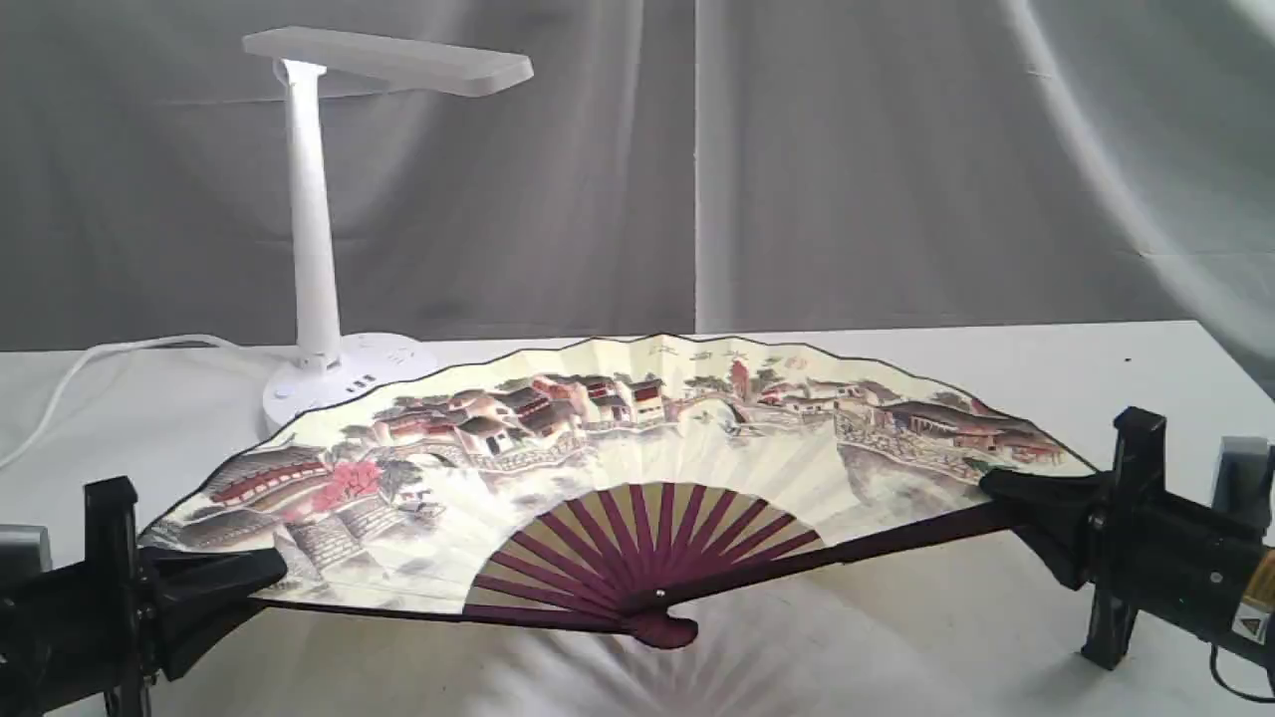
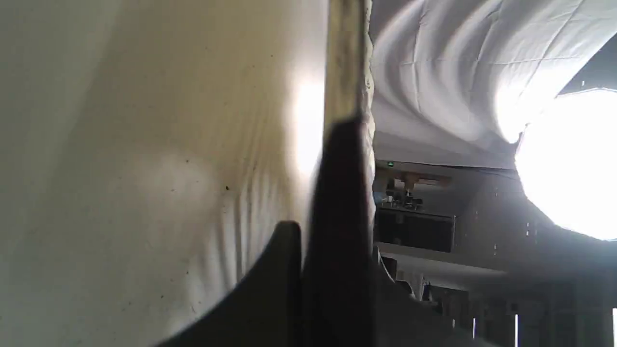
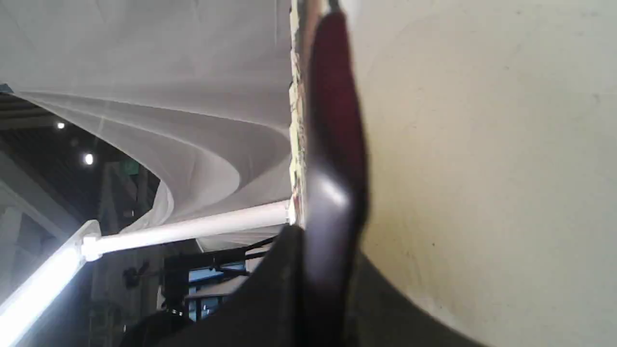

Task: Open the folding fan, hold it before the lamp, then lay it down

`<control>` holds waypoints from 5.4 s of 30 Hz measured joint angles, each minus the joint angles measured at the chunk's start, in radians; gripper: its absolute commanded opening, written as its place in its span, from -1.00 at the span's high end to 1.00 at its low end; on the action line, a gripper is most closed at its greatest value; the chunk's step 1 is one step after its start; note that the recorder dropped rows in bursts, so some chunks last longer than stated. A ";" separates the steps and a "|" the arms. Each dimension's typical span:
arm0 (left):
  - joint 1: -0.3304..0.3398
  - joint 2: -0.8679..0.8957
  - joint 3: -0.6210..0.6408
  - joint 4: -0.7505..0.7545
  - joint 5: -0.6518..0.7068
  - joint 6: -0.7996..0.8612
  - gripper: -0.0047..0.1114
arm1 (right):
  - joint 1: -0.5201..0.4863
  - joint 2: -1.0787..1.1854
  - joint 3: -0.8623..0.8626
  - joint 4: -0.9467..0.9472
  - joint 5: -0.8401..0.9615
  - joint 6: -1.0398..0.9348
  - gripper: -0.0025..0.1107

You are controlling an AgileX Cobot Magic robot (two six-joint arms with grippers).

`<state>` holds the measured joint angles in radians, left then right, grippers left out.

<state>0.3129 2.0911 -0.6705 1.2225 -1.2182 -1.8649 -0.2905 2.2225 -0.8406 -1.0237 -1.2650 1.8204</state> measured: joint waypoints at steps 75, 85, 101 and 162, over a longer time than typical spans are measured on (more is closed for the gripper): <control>-0.115 0.029 0.000 -0.169 0.069 0.277 -0.28 | -0.169 -0.078 0.142 0.202 0.031 -1.632 -0.75; -0.115 0.029 0.000 -0.175 0.069 0.346 -0.28 | -0.047 -0.094 0.069 0.200 0.208 -1.529 -0.75; -0.115 0.029 0.000 -0.177 0.069 0.348 -0.28 | -0.048 -0.106 0.060 0.280 0.357 -0.294 -0.75; -0.115 -0.297 0.003 0.022 0.294 0.528 0.78 | 0.068 -0.656 0.313 0.259 0.044 -1.228 0.95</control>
<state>0.1978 1.7937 -0.6672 1.2442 -0.9246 -1.3366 -0.2225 1.5663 -0.5276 -0.7643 -1.2211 0.5925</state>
